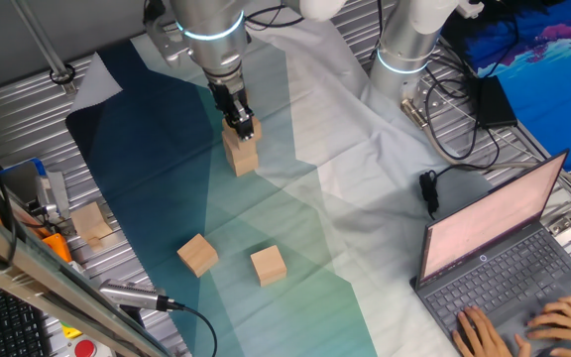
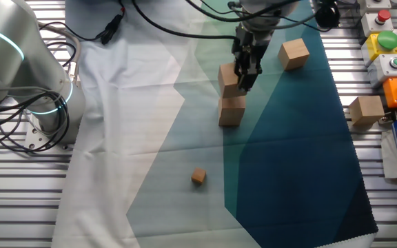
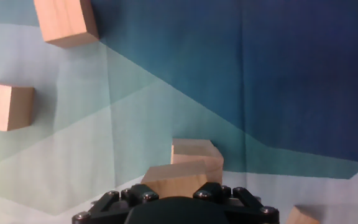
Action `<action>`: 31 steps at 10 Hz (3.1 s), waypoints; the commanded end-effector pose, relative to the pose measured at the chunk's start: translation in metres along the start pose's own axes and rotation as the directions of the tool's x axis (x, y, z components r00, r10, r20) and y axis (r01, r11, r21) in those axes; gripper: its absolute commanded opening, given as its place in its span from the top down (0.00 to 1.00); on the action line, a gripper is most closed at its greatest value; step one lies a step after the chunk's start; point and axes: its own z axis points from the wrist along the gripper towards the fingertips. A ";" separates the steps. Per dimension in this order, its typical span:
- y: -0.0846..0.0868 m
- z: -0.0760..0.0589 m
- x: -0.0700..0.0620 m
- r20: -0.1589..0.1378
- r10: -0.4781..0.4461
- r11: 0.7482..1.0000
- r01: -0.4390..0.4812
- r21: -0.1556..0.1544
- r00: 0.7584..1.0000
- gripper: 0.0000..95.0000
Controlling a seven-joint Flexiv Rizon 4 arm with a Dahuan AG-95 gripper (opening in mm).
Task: Stack the blocks in a vertical line of five
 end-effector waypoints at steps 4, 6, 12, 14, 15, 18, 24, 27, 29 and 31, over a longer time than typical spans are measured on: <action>-0.020 -0.011 -0.008 0.077 0.085 0.996 -0.085 -0.012 0.993 1.00; -0.021 -0.007 -0.011 0.087 0.116 0.993 -0.115 -0.023 0.989 1.00; -0.018 -0.001 -0.011 0.089 0.114 0.993 -0.111 -0.034 0.989 1.00; -0.016 0.003 -0.009 0.091 0.114 0.993 -0.112 -0.032 0.989 1.00; -0.015 0.005 -0.009 0.091 0.118 0.993 -0.116 -0.031 0.989 1.00; -0.014 0.009 -0.011 0.094 0.132 0.991 -0.130 -0.033 0.987 1.00; -0.016 0.017 -0.013 0.101 0.132 0.991 -0.129 -0.036 0.986 1.00; -0.016 0.024 -0.013 0.107 0.134 0.991 -0.131 -0.037 0.985 1.00; -0.015 0.027 -0.011 0.110 0.134 0.991 -0.130 -0.039 0.985 1.00; -0.015 0.028 -0.008 0.110 0.130 0.991 -0.127 -0.040 0.985 1.00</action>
